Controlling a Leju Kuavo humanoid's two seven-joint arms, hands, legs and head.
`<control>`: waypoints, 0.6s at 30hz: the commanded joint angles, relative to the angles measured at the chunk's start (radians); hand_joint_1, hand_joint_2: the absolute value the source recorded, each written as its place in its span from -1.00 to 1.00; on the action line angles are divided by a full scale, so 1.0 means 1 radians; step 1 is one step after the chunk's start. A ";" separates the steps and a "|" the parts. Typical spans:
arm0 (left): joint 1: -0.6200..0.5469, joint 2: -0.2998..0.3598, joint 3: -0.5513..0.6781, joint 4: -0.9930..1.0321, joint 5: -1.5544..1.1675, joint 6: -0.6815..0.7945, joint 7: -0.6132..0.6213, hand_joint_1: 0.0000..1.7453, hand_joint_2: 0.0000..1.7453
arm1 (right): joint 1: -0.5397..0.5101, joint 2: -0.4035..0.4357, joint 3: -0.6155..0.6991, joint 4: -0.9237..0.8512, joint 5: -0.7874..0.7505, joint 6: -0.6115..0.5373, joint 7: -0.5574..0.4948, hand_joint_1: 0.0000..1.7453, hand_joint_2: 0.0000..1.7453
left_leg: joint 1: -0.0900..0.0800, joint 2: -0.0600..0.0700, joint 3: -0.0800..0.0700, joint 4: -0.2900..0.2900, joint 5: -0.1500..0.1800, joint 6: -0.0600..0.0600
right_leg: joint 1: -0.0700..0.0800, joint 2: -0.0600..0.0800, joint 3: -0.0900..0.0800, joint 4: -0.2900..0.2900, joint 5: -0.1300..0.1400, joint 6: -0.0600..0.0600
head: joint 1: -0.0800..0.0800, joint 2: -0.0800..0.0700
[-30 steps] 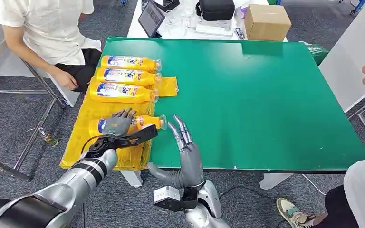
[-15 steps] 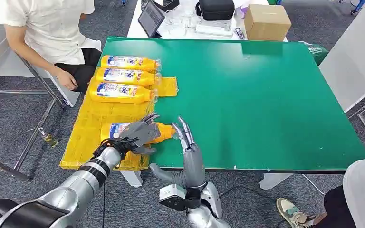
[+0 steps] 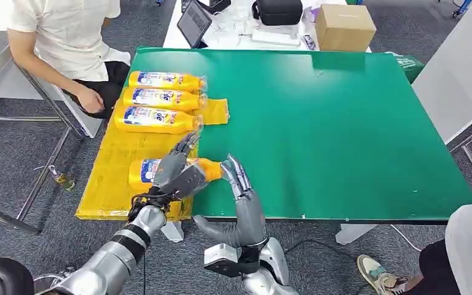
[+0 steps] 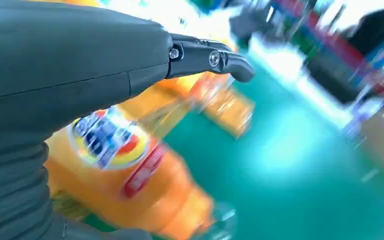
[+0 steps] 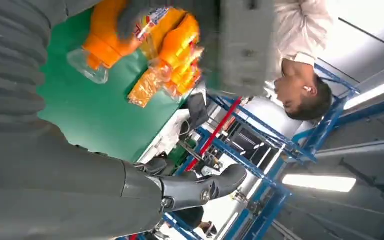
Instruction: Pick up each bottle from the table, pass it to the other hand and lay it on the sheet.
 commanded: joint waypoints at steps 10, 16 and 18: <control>0.234 -0.008 -0.070 -0.451 0.558 -0.175 -0.134 -1.00 1.00 | 0.011 -0.102 0.035 -0.163 -0.430 0.139 -0.003 -1.00 1.00 | 0.000 0.001 0.003 0.000 -0.002 0.002 | 0.001 0.000 0.003 -0.001 -0.001 -0.003 | 0.000 0.000; 0.287 0.011 -0.119 -0.515 0.707 -0.221 -0.099 -1.00 1.00 | 0.070 -0.078 -0.116 -0.361 -0.558 0.293 -0.003 -1.00 -1.00 | -0.001 0.000 0.002 0.000 -0.003 0.002 | 0.000 -0.001 0.003 -0.001 -0.002 -0.002 | 0.000 0.000; 0.305 0.007 -0.105 -0.522 0.804 -0.288 -0.082 -1.00 1.00 | 0.094 -0.037 -0.193 -0.293 -0.669 0.437 -0.003 -1.00 -1.00 | 0.000 -0.002 0.002 0.000 -0.002 0.002 | 0.000 -0.003 0.003 -0.001 -0.002 -0.002 | 0.000 0.000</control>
